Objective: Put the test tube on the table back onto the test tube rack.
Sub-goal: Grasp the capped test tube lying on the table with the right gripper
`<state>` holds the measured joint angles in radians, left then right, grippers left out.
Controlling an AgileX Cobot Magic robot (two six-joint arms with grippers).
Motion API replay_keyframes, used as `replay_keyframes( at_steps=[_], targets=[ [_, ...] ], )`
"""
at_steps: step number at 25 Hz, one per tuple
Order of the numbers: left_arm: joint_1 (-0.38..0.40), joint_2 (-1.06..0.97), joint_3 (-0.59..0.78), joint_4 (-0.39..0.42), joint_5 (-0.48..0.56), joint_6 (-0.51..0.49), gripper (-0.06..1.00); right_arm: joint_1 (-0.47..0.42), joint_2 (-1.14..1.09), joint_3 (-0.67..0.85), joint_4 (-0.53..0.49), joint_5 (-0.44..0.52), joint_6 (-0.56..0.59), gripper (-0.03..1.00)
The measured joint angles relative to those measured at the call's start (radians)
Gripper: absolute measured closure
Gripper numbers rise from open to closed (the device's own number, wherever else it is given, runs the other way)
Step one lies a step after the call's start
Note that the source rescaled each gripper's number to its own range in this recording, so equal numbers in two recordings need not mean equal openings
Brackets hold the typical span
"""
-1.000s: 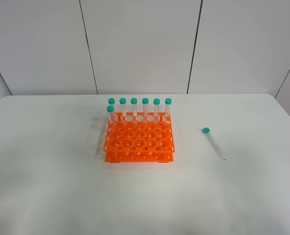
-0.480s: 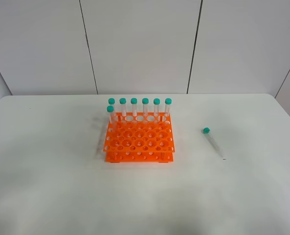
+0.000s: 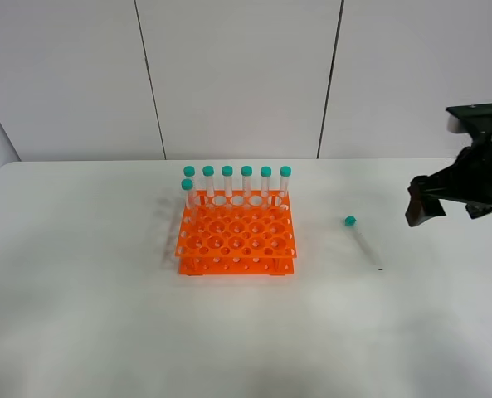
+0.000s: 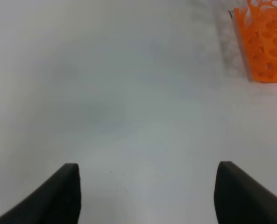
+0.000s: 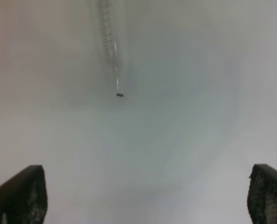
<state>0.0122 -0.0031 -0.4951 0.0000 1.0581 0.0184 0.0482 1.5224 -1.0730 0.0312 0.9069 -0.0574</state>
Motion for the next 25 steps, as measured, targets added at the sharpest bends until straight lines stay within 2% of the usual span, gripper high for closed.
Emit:
replay_keyframes(
  at_steps=[5, 8, 15, 25],
  targets=[
    [0.0, 0.0, 0.0, 0.005, 0.0, 0.0, -0.02, 0.013, 0.208, -0.134, 0.0, -0.006, -0.021, 0.03],
    [0.0, 0.0, 0.0, 0.0, 0.0, 0.0, -0.02, 0.036, 0.281, -0.166, 0.0, -0.046, -0.033, 0.03],
    [0.0, 0.0, 0.0, 0.005, 0.0, 0.0, -0.02, 0.045, 0.373, -0.169, 0.007, -0.109, -0.033, 0.03],
    [0.0, 0.0, 0.0, 0.0, 0.0, 0.0, -0.02, 0.048, 0.426, -0.176, 0.093, -0.171, -0.086, 0.03]
  ],
)
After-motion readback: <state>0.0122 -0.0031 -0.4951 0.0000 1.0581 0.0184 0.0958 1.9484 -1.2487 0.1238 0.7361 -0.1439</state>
